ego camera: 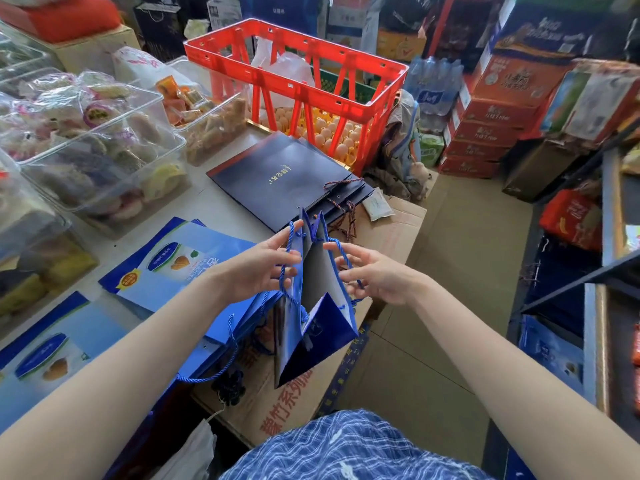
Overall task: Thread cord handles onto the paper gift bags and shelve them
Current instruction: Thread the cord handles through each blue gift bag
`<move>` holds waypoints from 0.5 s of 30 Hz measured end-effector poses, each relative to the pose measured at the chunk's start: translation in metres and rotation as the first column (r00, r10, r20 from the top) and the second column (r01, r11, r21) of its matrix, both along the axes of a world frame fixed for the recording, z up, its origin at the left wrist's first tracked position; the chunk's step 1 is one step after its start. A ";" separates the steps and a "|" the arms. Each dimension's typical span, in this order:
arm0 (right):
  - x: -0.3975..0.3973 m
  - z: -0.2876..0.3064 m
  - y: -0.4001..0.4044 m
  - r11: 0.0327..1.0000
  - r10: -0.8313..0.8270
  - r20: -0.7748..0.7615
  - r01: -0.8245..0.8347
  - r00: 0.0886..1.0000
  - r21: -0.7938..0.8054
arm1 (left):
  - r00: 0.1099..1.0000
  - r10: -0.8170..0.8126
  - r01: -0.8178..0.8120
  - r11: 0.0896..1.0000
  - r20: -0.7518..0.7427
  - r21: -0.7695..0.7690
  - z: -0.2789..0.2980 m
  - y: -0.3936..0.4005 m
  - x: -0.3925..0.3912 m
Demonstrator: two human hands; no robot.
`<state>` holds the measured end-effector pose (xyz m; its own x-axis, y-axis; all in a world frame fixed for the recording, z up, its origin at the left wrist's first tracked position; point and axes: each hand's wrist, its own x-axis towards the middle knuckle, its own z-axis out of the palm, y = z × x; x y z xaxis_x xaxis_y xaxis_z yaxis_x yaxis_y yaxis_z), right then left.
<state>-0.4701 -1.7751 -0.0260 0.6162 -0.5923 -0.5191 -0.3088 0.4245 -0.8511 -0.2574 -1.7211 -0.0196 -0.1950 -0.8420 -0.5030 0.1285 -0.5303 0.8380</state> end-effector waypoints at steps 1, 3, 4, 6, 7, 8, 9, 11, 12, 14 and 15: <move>-0.001 0.000 0.001 1.000 0.008 -0.004 -0.009 1.000 -0.013 | 0.998 -0.036 0.037 0.999 0.044 -0.010 -0.001 0.001 0.001; 0.000 0.000 0.002 0.998 0.018 -0.036 -0.020 0.999 -0.055 | 0.982 -0.102 0.108 0.994 0.159 -0.035 -0.003 0.004 0.002; 0.000 0.000 0.002 0.996 0.020 -0.061 -0.025 0.998 -0.083 | 0.971 -0.133 0.144 0.989 0.198 -0.040 -0.003 0.005 0.002; 0.001 -0.001 0.001 0.988 0.022 -0.111 -0.038 0.994 -0.151 | 0.956 -0.186 0.195 0.981 0.226 -0.021 -0.002 0.008 0.002; 0.002 -0.001 0.000 0.980 0.029 -0.136 -0.055 0.990 -0.190 | 0.941 -0.219 0.230 0.973 0.259 -0.012 -0.002 0.010 0.002; 0.001 -0.002 -0.002 0.969 0.040 -0.170 -0.080 0.985 -0.232 | 0.915 -0.257 0.270 0.963 0.312 0.001 -0.002 0.011 0.003; 0.001 -0.003 -0.004 0.955 0.055 -0.215 -0.114 0.975 -0.275 | 0.883 -0.294 0.308 0.951 0.365 0.023 -0.002 0.013 0.003; 0.000 -0.005 -0.009 0.907 0.112 -0.356 -0.242 0.928 -0.344 | 0.790 -0.370 0.388 0.919 0.489 0.068 -0.002 0.015 0.006; -0.001 -0.006 -0.011 0.879 0.155 -0.436 -0.325 0.886 -0.349 | 0.715 -0.413 0.439 0.893 0.565 0.097 -0.001 0.015 0.007; 0.000 -0.005 -0.009 0.862 0.219 -0.496 -0.405 0.840 -0.305 | 0.541 -0.471 0.521 0.838 0.697 0.162 0.000 0.015 0.013; 0.000 -0.004 -0.008 0.885 0.234 -0.452 -0.381 0.861 -0.267 | 0.494 -0.468 0.533 0.829 0.733 0.171 0.001 0.015 0.015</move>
